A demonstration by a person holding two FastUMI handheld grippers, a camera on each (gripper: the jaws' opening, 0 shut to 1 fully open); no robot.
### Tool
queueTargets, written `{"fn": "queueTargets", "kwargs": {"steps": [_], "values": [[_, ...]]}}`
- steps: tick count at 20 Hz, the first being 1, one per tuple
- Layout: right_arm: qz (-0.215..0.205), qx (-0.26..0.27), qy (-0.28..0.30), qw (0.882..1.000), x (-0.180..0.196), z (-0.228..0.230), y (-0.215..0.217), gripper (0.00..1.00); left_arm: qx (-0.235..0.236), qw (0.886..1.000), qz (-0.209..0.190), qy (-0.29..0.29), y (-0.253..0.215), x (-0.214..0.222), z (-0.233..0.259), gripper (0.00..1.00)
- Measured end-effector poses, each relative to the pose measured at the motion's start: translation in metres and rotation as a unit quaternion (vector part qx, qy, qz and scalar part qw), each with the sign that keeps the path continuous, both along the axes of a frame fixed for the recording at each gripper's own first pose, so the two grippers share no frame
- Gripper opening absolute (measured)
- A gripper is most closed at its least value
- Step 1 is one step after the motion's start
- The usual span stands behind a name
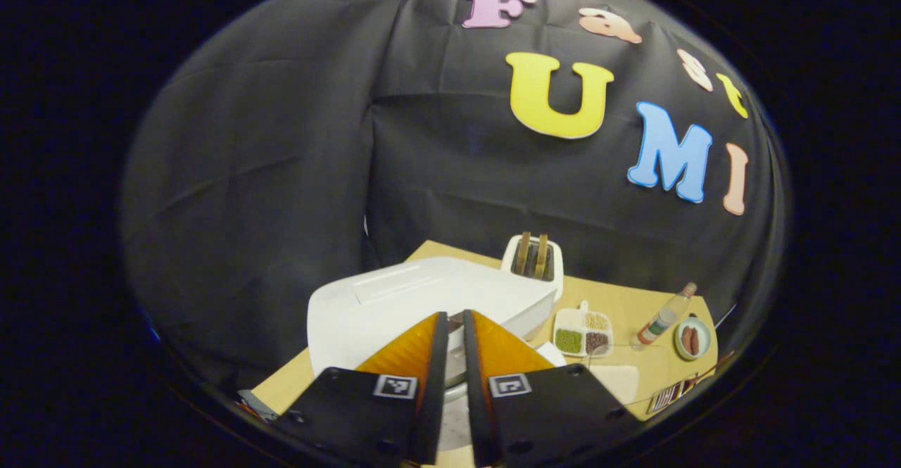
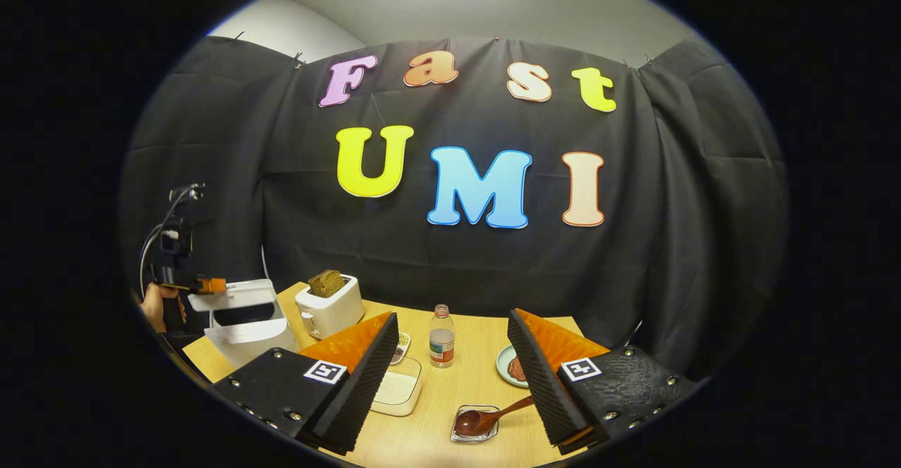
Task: Close the left gripper, press the button to open the rice cooker; take a wooden spoon from the chopstick holder with the right hand, scoop a spoonful of rice and pour it into the rice cooker, then put the wooden spoon back into the chopstick holder.
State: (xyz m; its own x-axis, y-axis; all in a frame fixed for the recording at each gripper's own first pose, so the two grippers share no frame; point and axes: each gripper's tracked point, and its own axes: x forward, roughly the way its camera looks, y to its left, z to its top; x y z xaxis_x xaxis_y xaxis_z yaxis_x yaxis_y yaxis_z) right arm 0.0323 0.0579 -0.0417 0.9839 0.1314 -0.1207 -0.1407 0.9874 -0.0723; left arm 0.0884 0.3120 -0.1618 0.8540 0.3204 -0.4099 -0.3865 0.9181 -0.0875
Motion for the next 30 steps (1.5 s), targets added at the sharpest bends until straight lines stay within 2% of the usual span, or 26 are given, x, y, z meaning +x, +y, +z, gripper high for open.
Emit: {"fn": "queueTargets", "kwargs": {"steps": [2,3,4,10,12,16,21,26,30], "values": [[0.005,0.005,-0.009,1.000,0.002,0.003,-0.001,0.95,0.030,0.999,0.012,-0.028,0.004,-0.003,0.035,0.78],[0.008,0.009,-0.013,1.000,0.004,0.005,-0.001,0.95,0.044,0.998,0.016,-0.038,0.003,-0.004,0.047,0.78],[0.014,0.015,-0.015,1.000,0.005,0.006,0.001,0.95,0.049,0.997,0.012,-0.057,-0.004,-0.005,0.063,0.84],[0.054,0.018,-0.046,0.997,0.026,0.025,0.023,0.95,0.065,0.981,0.028,-0.179,-0.059,-0.077,0.166,0.90],[0.065,0.020,-0.055,0.996,0.029,0.030,0.031,0.95,0.064,0.977,0.038,-0.199,-0.074,-0.094,0.178,0.98],[0.094,0.023,-0.066,0.993,0.028,0.035,0.049,0.95,0.091,0.971,0.045,-0.217,-0.101,-0.115,0.198,0.97],[0.089,0.016,-0.079,0.993,0.015,0.040,0.042,0.95,0.103,0.973,-0.005,-0.207,-0.142,-0.110,0.188,0.99],[0.054,0.007,-0.083,0.995,0.003,0.038,0.014,0.95,0.099,0.970,-0.055,-0.215,-0.177,-0.093,0.183,0.96],[0.020,0.025,-0.072,0.997,-0.004,0.026,-0.008,0.95,0.103,0.967,-0.092,-0.214,-0.199,-0.079,0.170,0.96]]}}
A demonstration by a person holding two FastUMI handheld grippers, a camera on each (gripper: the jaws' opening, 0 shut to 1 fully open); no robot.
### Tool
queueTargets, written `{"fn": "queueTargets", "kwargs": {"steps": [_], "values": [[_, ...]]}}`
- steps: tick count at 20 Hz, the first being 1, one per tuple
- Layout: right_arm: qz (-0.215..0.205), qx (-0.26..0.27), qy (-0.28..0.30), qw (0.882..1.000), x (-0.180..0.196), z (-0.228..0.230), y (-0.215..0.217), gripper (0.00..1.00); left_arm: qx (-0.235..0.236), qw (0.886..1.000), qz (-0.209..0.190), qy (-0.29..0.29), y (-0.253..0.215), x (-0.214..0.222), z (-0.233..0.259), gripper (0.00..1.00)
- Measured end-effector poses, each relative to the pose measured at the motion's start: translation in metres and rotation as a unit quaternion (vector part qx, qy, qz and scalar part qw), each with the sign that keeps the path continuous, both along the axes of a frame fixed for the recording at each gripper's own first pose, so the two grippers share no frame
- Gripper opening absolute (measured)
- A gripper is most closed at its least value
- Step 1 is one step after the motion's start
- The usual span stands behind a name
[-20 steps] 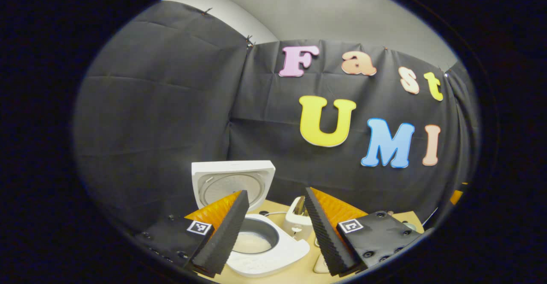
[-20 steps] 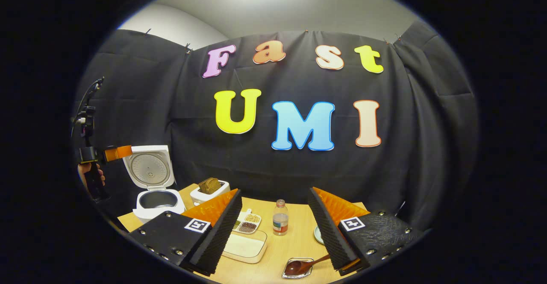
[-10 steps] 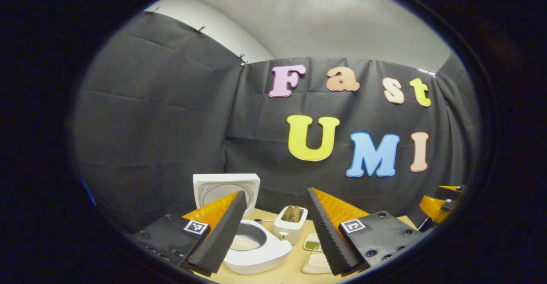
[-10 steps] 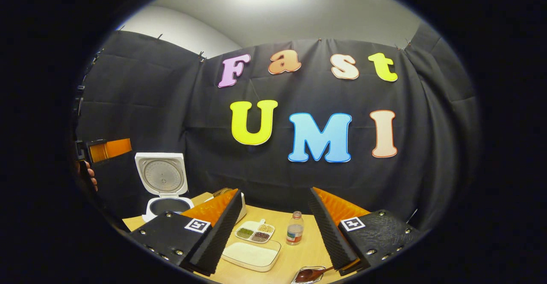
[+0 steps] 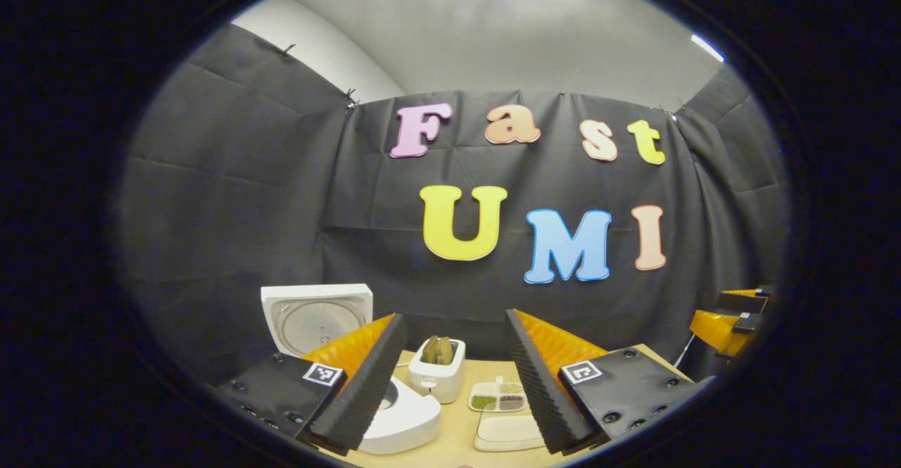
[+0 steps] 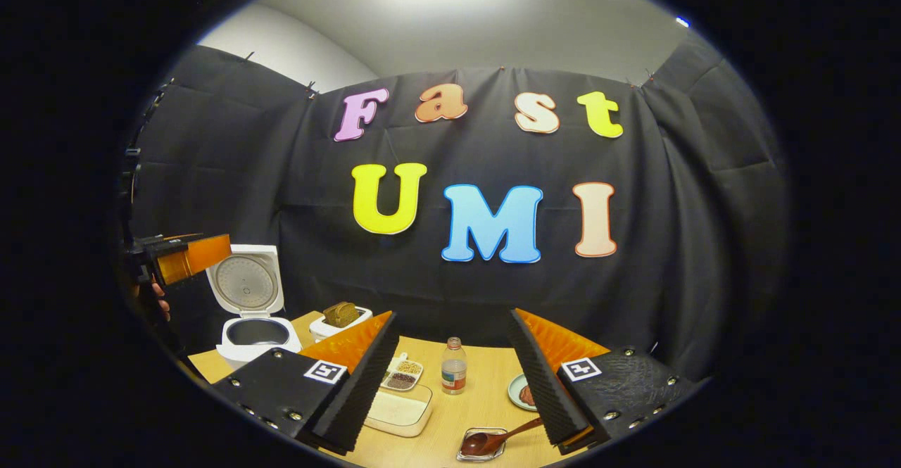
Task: Close the left gripper, press the button to open the rice cooker; take a wooden spoon from the chopstick holder with the right hand, scoop a spoonful of rice and pour it into the rice cooker, then put the wooden spoon back into the chopstick holder.
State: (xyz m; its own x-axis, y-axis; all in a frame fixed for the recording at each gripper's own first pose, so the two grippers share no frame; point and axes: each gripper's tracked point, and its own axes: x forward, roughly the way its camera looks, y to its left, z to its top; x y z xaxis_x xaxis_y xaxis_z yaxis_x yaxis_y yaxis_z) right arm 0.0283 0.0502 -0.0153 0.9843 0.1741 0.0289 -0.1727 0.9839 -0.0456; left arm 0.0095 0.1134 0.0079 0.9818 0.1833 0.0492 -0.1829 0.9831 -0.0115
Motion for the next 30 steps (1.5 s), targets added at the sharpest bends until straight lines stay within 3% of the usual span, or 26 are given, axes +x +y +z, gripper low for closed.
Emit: {"fn": "queueTargets", "kwargs": {"steps": [7,14,22,25,30], "values": [[-0.087,0.051,0.040,0.994,-0.002,-0.041,-0.072,0.95,0.001,0.997,-0.074,0.003,-0.058,0.019,-0.013,0.97],[-0.126,0.055,0.108,0.985,0.025,-0.116,-0.113,0.95,0.028,0.994,-0.110,0.004,-0.099,0.031,-0.023,0.97],[-0.137,0.092,0.209,0.964,0.059,-0.218,-0.131,0.95,0.035,0.994,-0.094,0.039,-0.100,0.034,-0.043,0.97],[-0.122,0.102,0.238,0.958,0.070,-0.251,-0.128,0.96,0.037,0.995,-0.079,0.047,-0.093,0.034,-0.047,0.96],[-0.106,0.151,0.262,0.947,0.086,-0.275,-0.122,0.91,0.048,0.996,-0.044,0.063,-0.079,0.027,-0.052,0.97]]}}
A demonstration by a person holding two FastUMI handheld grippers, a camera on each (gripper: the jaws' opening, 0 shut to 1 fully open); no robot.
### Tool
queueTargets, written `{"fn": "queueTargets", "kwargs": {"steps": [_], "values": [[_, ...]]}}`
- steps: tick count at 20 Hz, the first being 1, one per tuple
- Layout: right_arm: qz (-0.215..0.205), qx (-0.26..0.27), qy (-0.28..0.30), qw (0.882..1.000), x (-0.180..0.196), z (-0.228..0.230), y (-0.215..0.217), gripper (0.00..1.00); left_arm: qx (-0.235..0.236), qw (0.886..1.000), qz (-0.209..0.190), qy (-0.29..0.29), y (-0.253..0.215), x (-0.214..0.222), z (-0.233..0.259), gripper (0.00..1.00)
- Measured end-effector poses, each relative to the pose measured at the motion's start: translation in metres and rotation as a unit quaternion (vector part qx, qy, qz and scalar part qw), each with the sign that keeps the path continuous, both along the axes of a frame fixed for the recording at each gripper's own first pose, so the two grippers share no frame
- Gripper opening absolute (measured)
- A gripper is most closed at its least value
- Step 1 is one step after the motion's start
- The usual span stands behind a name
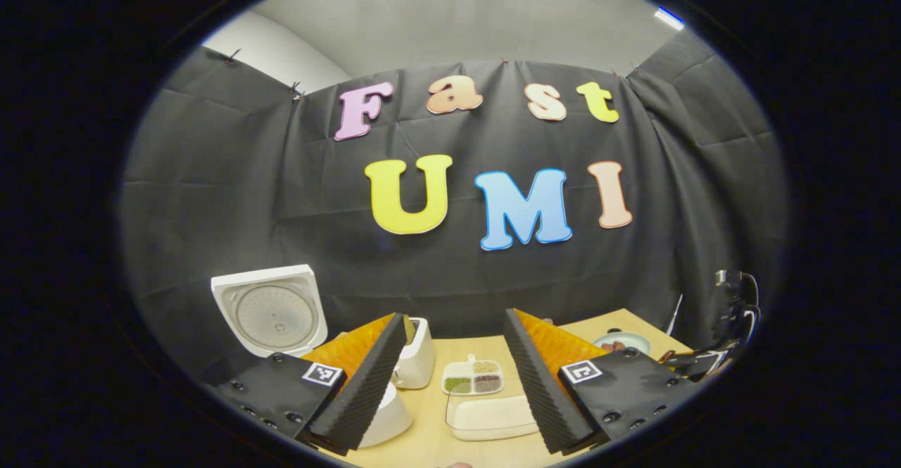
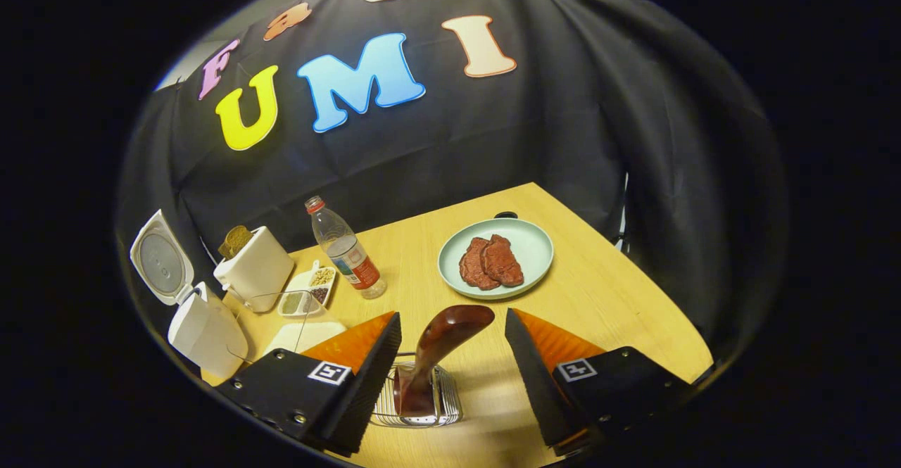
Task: Close the left gripper, press the button to open the rice cooker; take a wooden spoon from the chopstick holder with the right hand, scoop a spoonful of rice and pour it into the rice cooker, then put the wooden spoon back into the chopstick holder.
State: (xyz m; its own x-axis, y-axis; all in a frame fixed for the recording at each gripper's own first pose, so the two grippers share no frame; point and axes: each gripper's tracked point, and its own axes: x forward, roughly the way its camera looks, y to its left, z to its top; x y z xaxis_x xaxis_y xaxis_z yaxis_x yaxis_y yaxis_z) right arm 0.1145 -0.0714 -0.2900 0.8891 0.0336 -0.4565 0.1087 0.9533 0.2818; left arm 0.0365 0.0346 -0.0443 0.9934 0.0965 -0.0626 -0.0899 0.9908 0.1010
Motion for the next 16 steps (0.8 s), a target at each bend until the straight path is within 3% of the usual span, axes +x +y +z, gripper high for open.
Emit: {"fn": "queueTargets", "kwargs": {"steps": [2,3,4,5,6,8,10,16], "values": [[0.014,0.013,0.000,1.000,0.006,-0.005,0.006,0.81,0.000,1.000,0.010,0.005,0.000,-0.002,-0.005,0.96],[0.017,0.014,0.002,1.000,0.008,-0.009,0.007,0.82,0.001,1.000,0.014,0.008,-0.001,-0.004,-0.007,0.96],[0.020,0.020,-0.003,1.000,0.011,-0.008,0.007,0.61,0.001,1.000,0.017,0.012,-0.002,-0.005,-0.009,0.97],[0.022,0.027,-0.005,0.999,0.010,-0.005,0.010,0.52,0.003,1.000,0.020,0.013,-0.004,-0.007,-0.009,0.96],[0.032,0.038,-0.006,0.999,0.011,-0.002,0.015,0.36,0.006,1.000,0.023,0.013,-0.005,-0.008,-0.008,0.96],[0.044,0.047,-0.010,0.998,0.010,0.001,0.026,0.22,0.011,0.999,0.027,0.013,-0.007,-0.010,-0.008,0.97],[0.060,0.044,-0.012,0.997,0.005,0.006,0.035,0.15,0.012,0.999,0.028,0.012,-0.008,-0.013,-0.009,0.96],[0.075,0.038,-0.046,0.995,-0.001,0.043,0.047,0.15,-0.003,1.000,0.004,-0.001,-0.007,-0.019,-0.005,0.99]]}}
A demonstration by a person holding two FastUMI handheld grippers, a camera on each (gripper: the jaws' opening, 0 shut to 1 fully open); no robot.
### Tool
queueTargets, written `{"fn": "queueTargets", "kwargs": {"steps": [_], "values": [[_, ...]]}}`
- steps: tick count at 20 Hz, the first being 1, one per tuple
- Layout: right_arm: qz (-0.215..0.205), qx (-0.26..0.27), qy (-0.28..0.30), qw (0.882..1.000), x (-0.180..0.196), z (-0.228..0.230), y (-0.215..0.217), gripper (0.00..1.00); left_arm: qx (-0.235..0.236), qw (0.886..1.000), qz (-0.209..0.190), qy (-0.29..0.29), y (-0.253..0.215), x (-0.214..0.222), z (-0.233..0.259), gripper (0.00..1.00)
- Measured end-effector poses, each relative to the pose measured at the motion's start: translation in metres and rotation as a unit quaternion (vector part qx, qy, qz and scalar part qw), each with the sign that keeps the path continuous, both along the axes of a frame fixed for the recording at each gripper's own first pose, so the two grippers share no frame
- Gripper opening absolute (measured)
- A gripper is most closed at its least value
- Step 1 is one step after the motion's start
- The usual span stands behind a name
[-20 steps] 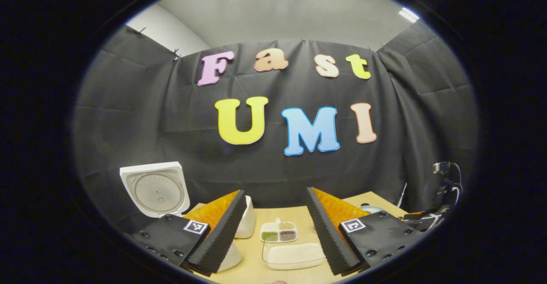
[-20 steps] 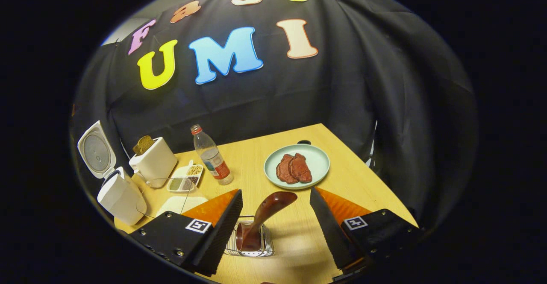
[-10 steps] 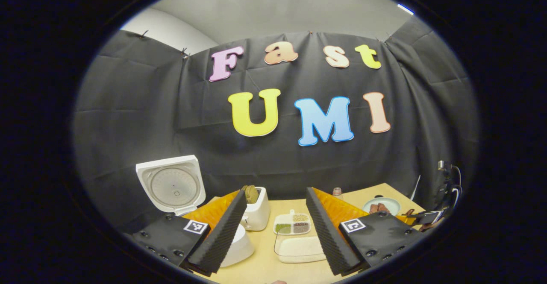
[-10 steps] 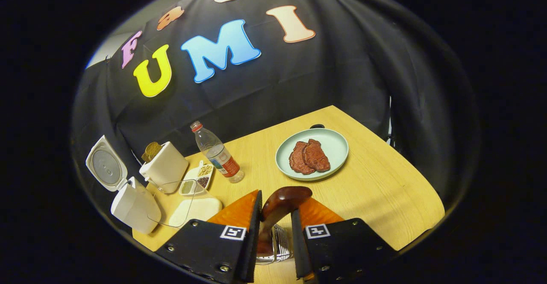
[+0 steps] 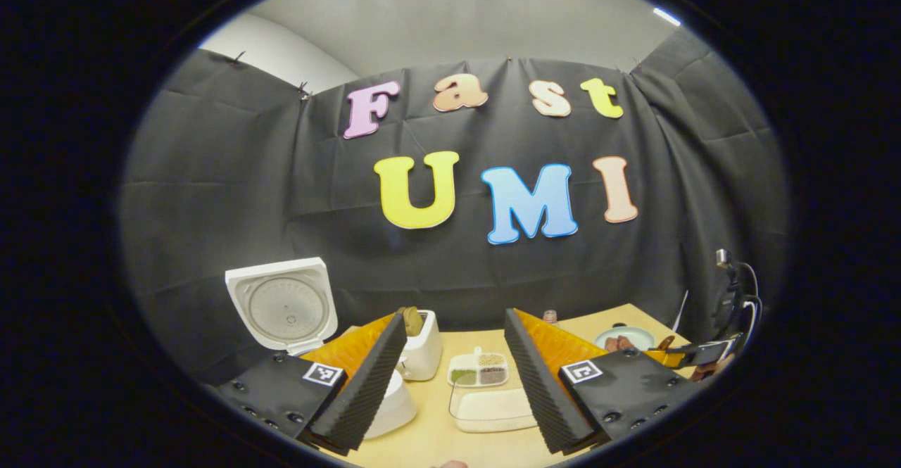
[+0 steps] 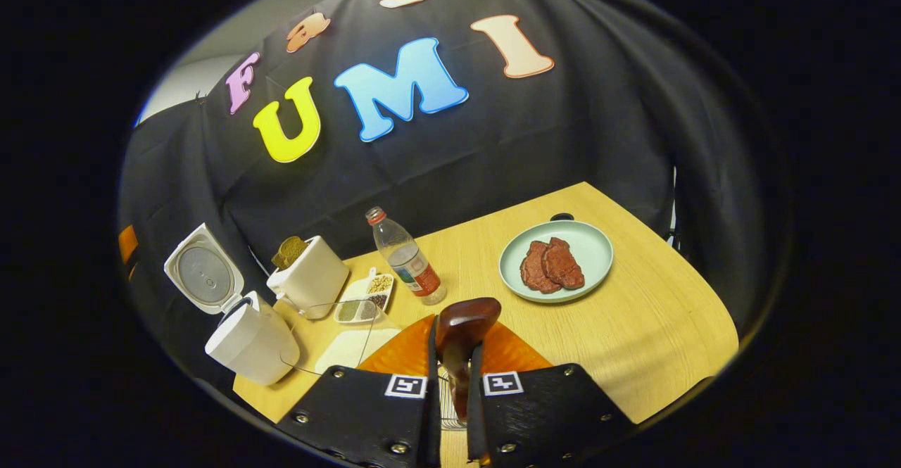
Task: Close the left gripper, press the button to open the rice cooker; take a wooden spoon from the chopstick holder with the right hand, scoop a spoonful of rice and pour it into the rice cooker, then put the wooden spoon back into the chopstick holder.
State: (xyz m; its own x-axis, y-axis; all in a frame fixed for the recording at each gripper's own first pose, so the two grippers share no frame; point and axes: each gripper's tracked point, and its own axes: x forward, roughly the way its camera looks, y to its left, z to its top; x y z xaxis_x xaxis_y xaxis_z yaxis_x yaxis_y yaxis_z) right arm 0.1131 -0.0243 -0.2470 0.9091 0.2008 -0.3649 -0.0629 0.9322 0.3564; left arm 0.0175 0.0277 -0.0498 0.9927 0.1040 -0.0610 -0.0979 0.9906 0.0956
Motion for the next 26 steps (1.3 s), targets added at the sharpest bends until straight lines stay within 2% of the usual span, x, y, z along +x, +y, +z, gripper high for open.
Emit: {"fn": "queueTargets", "kwargs": {"steps": [2,4,8,10,11,16,19,26], "values": [[-0.004,-0.011,-0.018,1.000,-0.006,0.022,0.004,0.15,-0.003,1.000,-0.014,0.001,0.009,-0.001,-0.003,0.95],[-0.011,-0.015,-0.034,0.999,-0.015,0.044,0.010,0.15,-0.007,1.000,-0.028,-0.003,0.021,0.000,-0.001,0.99],[-0.013,-0.010,-0.080,0.997,-0.024,0.098,0.039,0.15,-0.010,0.999,-0.043,-0.016,0.054,-0.001,0.003,0.97],[-0.019,-0.008,-0.095,0.995,-0.024,0.110,0.055,0.15,-0.018,0.998,-0.050,-0.014,0.066,0.000,-0.002,0.96],[-0.020,-0.012,-0.095,0.995,-0.017,0.119,0.063,0.07,-0.021,0.998,-0.053,-0.012,0.073,0.001,-0.006,0.96],[-0.009,-0.001,-0.083,0.997,0.009,0.116,0.109,0.07,-0.015,0.998,-0.060,-0.011,0.103,0.002,-0.012,0.96],[0.000,0.003,-0.067,0.998,0.026,0.096,0.139,0.07,-0.018,0.997,-0.068,-0.014,0.111,0.001,-0.013,0.97],[0.005,-0.027,-0.030,0.999,0.075,0.037,0.189,0.07,-0.026,0.998,-0.053,-0.002,0.149,-0.006,-0.027,0.96]]}}
